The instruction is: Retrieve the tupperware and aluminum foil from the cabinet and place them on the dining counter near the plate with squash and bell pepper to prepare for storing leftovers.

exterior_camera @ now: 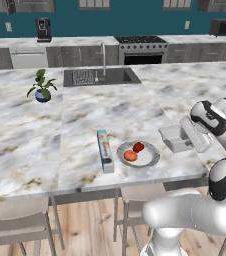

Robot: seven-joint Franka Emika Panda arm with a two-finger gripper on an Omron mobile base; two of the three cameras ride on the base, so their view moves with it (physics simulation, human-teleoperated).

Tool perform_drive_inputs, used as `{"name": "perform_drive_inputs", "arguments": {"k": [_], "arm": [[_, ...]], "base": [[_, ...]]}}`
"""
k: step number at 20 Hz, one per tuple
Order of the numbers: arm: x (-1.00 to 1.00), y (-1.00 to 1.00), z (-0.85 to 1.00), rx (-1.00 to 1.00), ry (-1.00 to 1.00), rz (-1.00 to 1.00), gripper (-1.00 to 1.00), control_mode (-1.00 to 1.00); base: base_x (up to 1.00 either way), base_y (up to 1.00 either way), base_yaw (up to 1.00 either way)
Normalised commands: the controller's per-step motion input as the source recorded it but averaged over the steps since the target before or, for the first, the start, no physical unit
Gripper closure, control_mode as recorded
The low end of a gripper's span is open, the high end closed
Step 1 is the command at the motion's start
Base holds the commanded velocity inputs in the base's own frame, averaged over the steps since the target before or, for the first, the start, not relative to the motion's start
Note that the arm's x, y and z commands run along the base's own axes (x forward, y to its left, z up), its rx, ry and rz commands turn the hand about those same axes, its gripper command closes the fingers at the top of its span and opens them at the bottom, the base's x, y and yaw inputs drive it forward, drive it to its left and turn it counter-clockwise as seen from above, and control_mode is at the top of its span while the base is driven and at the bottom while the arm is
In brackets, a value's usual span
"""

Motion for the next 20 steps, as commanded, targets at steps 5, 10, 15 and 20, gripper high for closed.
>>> {"name": "perform_drive_inputs", "arguments": {"k": [5,10,15,20], "arm": [[0.44,-0.25,-0.55,0.00,0.00,0.00,1.00,-1.00],[0.50,-0.01,-0.60,0.00,0.00,0.01,-1.00,-1.00],[0.76,-0.05,-0.47,0.05,0.00,0.05,-1.00,-1.00],[0.24,-0.33,0.16,0.08,-0.01,0.10,-1.00,-1.00]], "base": [[0.00,0.00,0.00],[0.00,0.00,0.00],[0.00,0.00,0.00],[0.00,0.00,0.00]]}}
